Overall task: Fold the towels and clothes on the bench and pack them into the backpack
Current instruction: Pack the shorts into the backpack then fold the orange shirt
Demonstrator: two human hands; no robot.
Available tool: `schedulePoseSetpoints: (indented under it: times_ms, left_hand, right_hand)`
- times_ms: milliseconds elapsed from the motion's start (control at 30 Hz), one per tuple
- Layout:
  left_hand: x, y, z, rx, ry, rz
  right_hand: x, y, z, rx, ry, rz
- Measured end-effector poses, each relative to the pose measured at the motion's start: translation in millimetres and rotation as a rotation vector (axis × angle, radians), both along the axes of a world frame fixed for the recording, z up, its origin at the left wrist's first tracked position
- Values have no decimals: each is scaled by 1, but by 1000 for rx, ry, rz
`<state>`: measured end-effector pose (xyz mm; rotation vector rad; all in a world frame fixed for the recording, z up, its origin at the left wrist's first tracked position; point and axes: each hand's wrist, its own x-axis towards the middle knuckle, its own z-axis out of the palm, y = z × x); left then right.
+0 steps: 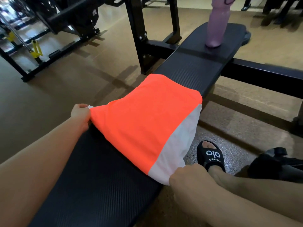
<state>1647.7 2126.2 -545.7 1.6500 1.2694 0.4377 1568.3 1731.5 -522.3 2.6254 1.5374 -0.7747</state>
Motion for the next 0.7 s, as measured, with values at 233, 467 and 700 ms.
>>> schedulePoseSetpoints:
  times_ms: [233, 467, 700]
  left_hand:
    - [-13, -16, 24, -24, 262, -219]
    - [-31, -17, 14, 253, 187, -202]
    - [-33, -22, 22, 224, 299, -256]
  right_hand:
    - [5, 7, 3, -40, -48, 5]
    - [6, 9, 6, -110, -32, 17]
    - [26, 12, 27, -178, 89, -33]
